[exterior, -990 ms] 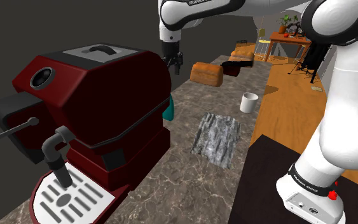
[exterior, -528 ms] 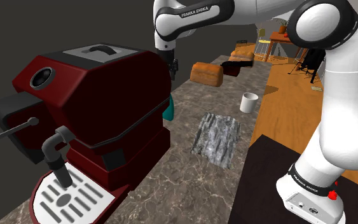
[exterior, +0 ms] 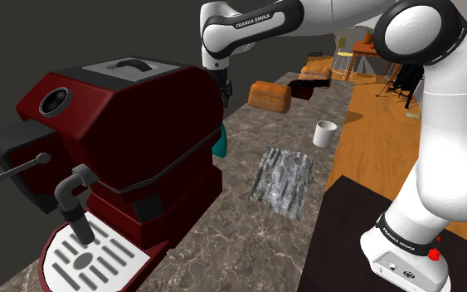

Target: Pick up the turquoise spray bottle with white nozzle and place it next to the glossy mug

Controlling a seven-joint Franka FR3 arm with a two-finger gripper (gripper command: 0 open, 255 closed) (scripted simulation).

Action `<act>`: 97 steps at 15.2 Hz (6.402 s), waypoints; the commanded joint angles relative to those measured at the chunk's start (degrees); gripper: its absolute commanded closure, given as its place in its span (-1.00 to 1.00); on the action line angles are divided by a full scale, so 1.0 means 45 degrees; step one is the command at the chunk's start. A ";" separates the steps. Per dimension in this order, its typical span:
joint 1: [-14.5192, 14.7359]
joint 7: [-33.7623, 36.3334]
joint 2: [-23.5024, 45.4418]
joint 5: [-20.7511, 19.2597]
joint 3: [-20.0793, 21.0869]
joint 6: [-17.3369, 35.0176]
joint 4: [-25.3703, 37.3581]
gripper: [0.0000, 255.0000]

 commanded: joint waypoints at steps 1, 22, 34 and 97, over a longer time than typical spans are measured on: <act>0.0000 0.0000 0.0000 0.0000 0.0000 0.0000 0.0000 -1.00; 0.0033 -0.0018 -0.0062 0.0016 0.0017 -0.1853 0.1793 1.00; 0.0127 -0.0017 0.0423 -0.0031 0.0027 -0.4172 0.4596 1.00; -0.8553 -1.4025 -0.0834 0.1666 -0.5659 -0.4561 0.3562 1.00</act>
